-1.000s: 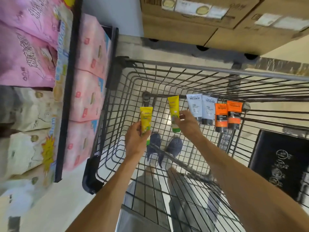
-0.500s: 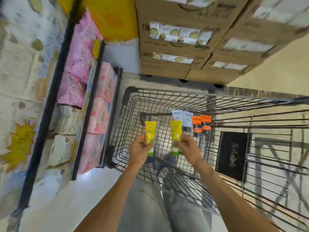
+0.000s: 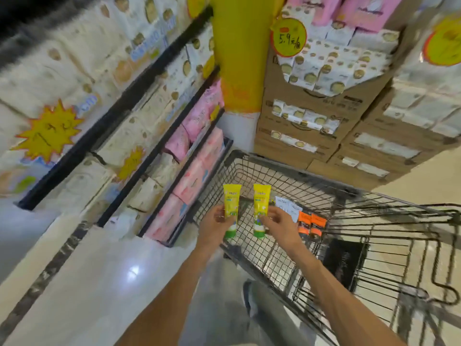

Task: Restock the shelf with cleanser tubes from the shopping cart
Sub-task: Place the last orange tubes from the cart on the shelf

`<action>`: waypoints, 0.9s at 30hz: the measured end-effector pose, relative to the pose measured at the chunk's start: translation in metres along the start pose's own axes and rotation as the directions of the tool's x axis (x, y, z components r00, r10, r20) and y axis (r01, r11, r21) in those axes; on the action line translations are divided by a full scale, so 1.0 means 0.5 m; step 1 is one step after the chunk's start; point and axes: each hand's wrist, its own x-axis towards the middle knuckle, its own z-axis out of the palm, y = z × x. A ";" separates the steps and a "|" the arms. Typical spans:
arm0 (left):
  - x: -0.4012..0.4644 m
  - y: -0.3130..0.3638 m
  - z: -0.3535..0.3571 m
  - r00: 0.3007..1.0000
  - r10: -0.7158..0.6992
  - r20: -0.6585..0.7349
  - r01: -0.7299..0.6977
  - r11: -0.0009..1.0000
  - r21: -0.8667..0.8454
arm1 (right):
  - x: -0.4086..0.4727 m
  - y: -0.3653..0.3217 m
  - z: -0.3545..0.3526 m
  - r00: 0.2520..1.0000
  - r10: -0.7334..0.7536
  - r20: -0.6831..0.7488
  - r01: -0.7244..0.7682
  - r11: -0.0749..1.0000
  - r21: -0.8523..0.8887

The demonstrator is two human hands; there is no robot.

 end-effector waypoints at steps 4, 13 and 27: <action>-0.116 -0.016 -0.057 0.990 -0.002 -0.138 -0.014 0.993 -0.116 | -0.022 -0.025 0.048 0.983 -0.062 0.170 0.081 0.992 -0.102; -0.391 -0.147 -0.243 0.835 -0.104 -0.540 -0.069 0.954 -0.291 | -0.142 -0.064 0.303 0.804 -0.132 0.579 0.319 0.918 -0.235; -1.018 -0.493 -0.503 0.366 -0.288 -0.885 -0.210 0.901 -0.380 | -0.689 0.043 0.811 0.387 -0.048 0.921 0.540 0.821 -0.184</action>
